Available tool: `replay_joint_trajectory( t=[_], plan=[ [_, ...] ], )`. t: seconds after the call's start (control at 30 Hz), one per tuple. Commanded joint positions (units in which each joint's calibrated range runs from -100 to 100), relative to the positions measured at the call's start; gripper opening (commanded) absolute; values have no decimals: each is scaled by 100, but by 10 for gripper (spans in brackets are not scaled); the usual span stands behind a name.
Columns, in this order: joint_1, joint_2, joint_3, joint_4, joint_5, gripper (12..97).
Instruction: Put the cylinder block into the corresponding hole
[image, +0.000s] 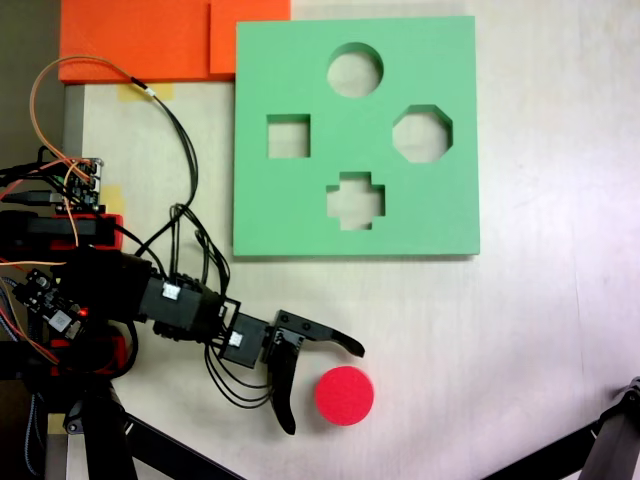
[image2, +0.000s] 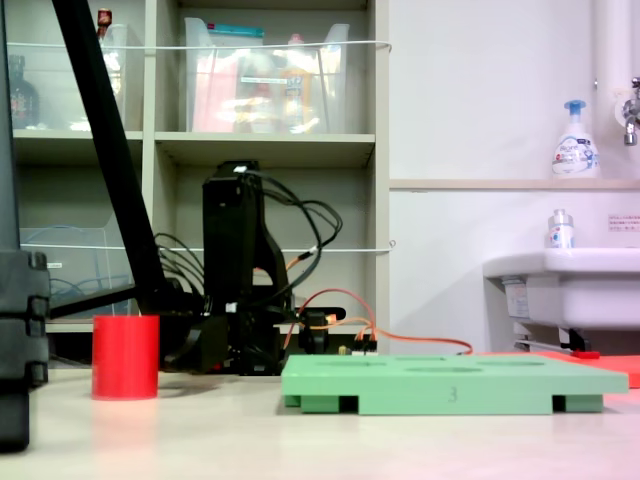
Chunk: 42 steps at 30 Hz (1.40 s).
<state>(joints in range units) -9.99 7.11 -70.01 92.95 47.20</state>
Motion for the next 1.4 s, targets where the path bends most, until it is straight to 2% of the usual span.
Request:
replay_joint_trajectory(
  t=[0.0,0.4,0.57,1.37],
  plan=[
    [-5,155,322,705,29,895],
    [-49,965,1378,705,112,886],
    [-34,1062,1378,705,112,780],
    [0,909,1249,705,107,446]
  ],
)
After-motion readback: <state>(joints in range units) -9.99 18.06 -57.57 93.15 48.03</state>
